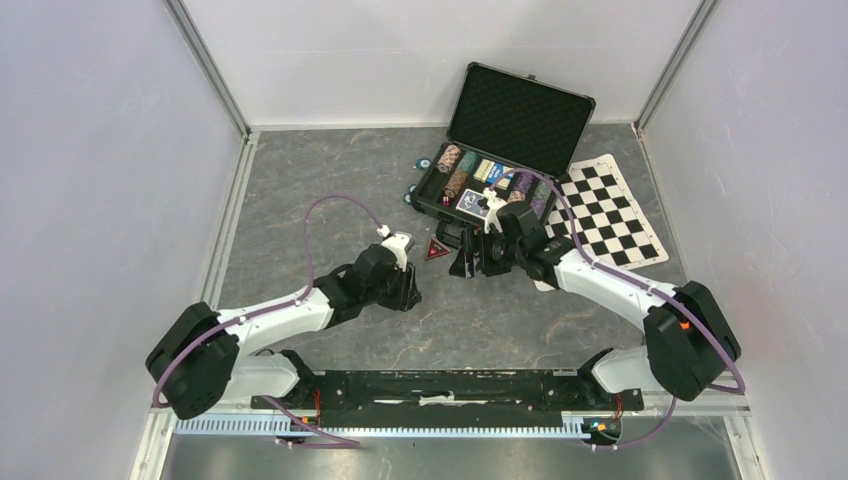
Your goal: Pack up texas hold em set
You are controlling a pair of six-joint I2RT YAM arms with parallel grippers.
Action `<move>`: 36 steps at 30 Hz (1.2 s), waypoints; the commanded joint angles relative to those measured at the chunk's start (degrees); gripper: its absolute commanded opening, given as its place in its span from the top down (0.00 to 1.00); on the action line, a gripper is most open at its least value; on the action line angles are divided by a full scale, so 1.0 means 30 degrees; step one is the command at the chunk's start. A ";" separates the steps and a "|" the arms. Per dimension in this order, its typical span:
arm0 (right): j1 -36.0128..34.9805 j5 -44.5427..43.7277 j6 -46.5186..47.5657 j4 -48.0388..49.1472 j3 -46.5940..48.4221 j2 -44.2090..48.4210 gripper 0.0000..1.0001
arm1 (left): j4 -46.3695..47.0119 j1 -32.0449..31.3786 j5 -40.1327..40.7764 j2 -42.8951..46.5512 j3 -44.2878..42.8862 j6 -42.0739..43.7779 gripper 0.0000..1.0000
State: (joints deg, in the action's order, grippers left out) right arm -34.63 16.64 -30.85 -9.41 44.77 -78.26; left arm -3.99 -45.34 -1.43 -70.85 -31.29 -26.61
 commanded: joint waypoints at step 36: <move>-0.0845 0.2768 -0.3527 0.0672 0.3034 -0.4052 0.43 | 0.2904 -0.1357 0.0378 0.2302 0.1595 0.2361 0.44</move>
State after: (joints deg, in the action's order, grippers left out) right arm -38.52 32.40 -47.40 -2.24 51.31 -95.18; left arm 3.77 -48.75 -1.23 -63.37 -25.28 -19.97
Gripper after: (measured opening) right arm 0.545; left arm 0.474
